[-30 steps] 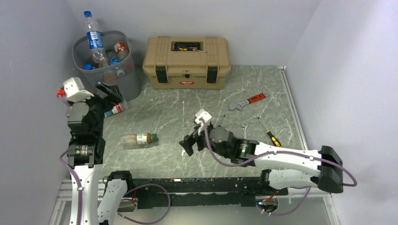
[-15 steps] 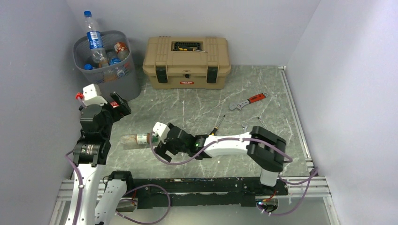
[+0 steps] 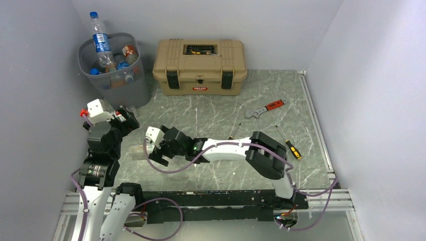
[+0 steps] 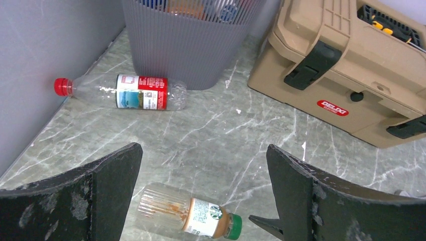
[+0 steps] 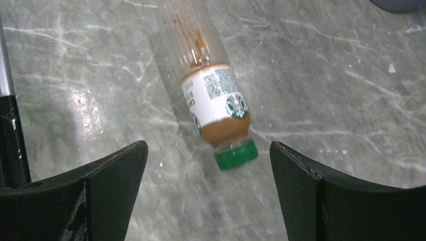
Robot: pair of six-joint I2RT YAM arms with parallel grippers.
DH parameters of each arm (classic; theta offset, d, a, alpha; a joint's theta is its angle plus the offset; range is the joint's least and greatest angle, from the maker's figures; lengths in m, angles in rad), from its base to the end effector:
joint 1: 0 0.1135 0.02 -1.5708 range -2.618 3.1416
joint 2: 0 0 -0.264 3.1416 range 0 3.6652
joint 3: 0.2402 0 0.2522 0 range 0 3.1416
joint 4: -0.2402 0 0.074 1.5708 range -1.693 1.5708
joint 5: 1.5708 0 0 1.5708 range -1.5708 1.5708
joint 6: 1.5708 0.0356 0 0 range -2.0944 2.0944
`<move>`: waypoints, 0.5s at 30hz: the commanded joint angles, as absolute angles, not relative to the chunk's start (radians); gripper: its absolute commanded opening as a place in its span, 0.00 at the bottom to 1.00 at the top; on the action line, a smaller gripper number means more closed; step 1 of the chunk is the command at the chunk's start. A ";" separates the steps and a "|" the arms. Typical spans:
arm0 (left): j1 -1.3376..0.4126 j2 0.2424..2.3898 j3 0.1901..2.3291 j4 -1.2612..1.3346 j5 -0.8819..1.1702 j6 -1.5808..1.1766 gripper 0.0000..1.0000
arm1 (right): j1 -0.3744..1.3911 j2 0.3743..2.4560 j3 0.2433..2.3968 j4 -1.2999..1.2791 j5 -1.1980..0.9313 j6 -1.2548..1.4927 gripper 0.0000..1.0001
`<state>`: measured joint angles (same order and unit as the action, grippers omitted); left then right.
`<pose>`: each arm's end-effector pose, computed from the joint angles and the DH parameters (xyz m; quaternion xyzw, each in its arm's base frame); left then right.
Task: Put the plastic bottles in the bin
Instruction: Move the plastic bottle to the center of the board.
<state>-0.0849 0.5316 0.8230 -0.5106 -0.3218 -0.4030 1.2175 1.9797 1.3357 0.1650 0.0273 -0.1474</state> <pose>0.1156 0.0015 0.3517 -0.2209 0.7445 -0.0278 0.6294 0.1580 0.4258 0.2061 -0.5335 0.6677 0.2547 0.4525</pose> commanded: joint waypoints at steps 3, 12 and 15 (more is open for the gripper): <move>-0.092 0.539 0.823 -0.503 -0.401 -0.435 0.99 | 1.206 2.081 1.488 0.142 -0.058 -0.181 0.95; -0.094 0.545 0.815 -0.494 -0.379 -0.429 1.00 | 1.195 2.230 1.650 0.045 -0.059 -0.202 0.94; -0.095 0.547 0.813 -0.493 -0.374 -0.428 0.99 | 1.191 2.260 1.675 0.035 -0.046 -0.203 0.94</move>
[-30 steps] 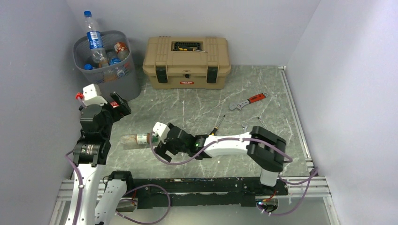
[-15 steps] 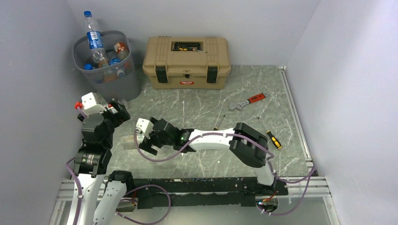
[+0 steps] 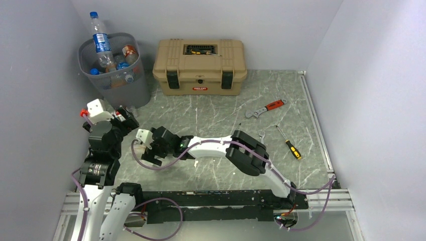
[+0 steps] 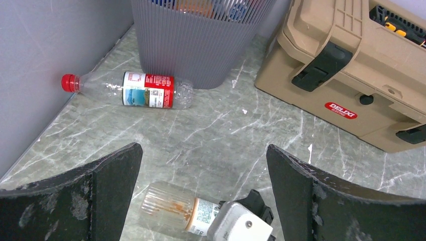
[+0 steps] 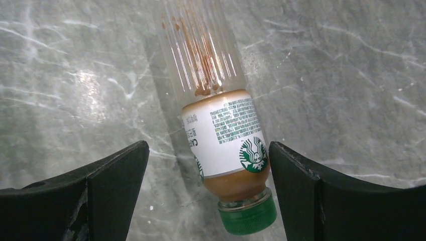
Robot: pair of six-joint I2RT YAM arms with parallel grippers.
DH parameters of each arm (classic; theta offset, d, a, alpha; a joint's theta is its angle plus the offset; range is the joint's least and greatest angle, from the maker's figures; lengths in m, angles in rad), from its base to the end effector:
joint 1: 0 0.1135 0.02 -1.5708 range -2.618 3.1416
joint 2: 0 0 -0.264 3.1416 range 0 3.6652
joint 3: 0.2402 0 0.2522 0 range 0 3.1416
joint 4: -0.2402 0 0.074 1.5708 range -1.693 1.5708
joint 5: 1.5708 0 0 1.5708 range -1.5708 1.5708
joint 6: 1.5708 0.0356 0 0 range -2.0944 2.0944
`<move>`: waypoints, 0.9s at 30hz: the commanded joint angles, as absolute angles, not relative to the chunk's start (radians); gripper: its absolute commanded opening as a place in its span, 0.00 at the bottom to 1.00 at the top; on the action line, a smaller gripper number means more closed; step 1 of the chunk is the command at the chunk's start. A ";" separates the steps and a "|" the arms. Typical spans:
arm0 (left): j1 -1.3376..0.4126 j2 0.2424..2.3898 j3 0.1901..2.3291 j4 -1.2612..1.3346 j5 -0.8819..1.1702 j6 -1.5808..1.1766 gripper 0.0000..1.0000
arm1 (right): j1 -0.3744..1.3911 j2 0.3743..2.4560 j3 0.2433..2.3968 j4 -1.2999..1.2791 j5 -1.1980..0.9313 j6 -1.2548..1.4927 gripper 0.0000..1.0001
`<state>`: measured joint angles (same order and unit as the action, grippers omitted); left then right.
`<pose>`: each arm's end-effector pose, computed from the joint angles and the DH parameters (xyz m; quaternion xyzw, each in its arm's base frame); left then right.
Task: Put the plastic bottles in the bin
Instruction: Move the plastic bottle to the center of the board.
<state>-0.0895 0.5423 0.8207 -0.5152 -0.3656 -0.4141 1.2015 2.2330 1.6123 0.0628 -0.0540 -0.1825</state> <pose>0.1178 0.0022 0.3496 -0.2358 0.7443 -0.0132 0.6247 0.1821 0.4758 0.1700 -0.5679 0.6647 0.2571 0.4118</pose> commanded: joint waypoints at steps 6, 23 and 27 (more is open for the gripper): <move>-0.095 0.549 0.811 -0.489 -0.365 -0.425 0.99 | 1.183 2.296 1.681 0.023 -0.025 -0.212 0.87; -0.105 0.590 0.793 -0.451 -0.288 -0.387 1.00 | 1.178 1.911 1.149 0.177 0.139 -0.076 0.44; -0.113 0.649 0.784 -0.417 -0.092 -0.333 0.99 | 1.188 1.742 0.947 0.184 0.145 -0.020 0.44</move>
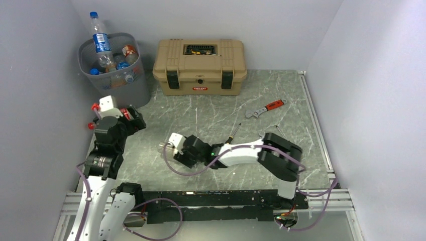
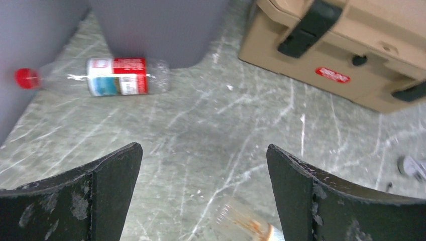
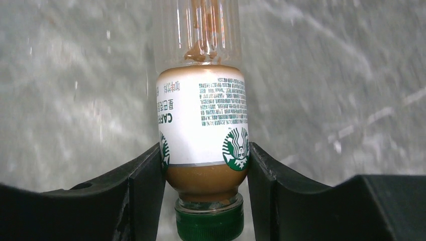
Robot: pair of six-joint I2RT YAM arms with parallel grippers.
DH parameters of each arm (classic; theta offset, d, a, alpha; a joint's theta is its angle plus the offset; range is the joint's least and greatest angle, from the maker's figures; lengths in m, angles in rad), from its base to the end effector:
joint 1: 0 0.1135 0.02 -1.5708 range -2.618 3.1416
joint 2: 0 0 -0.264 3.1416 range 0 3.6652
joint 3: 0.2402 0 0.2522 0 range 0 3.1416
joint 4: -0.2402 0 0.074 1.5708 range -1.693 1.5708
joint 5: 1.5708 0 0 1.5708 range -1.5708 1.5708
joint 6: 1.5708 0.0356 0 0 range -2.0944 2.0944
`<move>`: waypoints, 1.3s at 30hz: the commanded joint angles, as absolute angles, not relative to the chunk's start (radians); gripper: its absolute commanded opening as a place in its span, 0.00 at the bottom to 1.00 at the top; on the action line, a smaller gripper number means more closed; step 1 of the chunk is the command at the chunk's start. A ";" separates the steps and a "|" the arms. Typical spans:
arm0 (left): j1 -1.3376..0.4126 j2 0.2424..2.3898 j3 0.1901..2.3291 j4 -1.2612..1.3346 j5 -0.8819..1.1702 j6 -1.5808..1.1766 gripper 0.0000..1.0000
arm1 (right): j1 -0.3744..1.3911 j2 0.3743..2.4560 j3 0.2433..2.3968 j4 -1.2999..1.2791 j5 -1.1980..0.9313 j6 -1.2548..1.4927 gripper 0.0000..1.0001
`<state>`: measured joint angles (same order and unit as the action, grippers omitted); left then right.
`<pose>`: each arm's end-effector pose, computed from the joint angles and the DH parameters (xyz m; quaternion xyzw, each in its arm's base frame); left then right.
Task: Put the plastic bottles in the bin
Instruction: Move the plastic bottle to the center of the board.
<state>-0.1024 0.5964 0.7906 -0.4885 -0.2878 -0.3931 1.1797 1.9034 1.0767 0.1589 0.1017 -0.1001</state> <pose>0.1342 -0.0036 0.3366 -0.1997 0.7741 -0.0329 0.5999 0.1566 0.3704 0.1557 -0.5188 0.7341 0.1847 0.3973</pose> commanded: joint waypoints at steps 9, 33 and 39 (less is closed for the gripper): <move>-0.129 0.971 0.882 -0.473 0.310 -0.337 0.93 | 1.203 1.580 0.688 0.213 0.198 0.080 0.45; -0.377 1.455 1.080 -0.649 0.292 -0.305 0.84 | 1.298 1.262 0.596 0.119 0.282 0.255 0.98; -0.379 1.487 1.046 -0.625 0.231 -0.337 0.75 | 1.430 1.260 0.605 0.069 0.304 0.315 0.73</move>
